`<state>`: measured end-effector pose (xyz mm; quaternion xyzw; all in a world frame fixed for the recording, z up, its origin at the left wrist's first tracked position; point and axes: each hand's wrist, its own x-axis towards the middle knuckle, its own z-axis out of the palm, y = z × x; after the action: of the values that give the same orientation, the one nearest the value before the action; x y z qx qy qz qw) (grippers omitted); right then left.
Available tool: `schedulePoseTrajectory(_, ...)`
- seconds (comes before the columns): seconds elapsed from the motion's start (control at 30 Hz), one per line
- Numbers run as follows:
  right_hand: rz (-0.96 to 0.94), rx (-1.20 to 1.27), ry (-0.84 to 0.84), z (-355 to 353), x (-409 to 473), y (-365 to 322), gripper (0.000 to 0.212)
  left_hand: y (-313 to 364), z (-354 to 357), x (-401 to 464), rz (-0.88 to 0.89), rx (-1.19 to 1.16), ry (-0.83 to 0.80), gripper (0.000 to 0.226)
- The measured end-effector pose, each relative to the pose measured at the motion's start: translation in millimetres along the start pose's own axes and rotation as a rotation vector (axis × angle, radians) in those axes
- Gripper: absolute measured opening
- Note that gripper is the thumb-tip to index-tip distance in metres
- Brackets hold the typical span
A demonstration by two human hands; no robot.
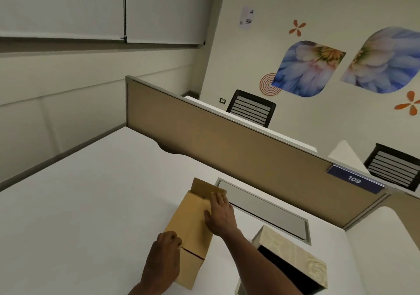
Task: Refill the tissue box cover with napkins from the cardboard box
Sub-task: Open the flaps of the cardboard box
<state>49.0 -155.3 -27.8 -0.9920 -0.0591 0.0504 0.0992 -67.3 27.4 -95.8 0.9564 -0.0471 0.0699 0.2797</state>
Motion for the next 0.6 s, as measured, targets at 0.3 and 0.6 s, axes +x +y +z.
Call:
schedulePoseTrajectory(0.3,0.226,0.193,-0.246,16,41,-1,0.113,11,-3,8,-0.065,-0.093,0.051,0.025)
schedulePoseTrajectory(0.6,0.308,0.308,-0.223,16,58,-4,0.104,0,2,22,-0.070,-0.018,0.004,0.066)
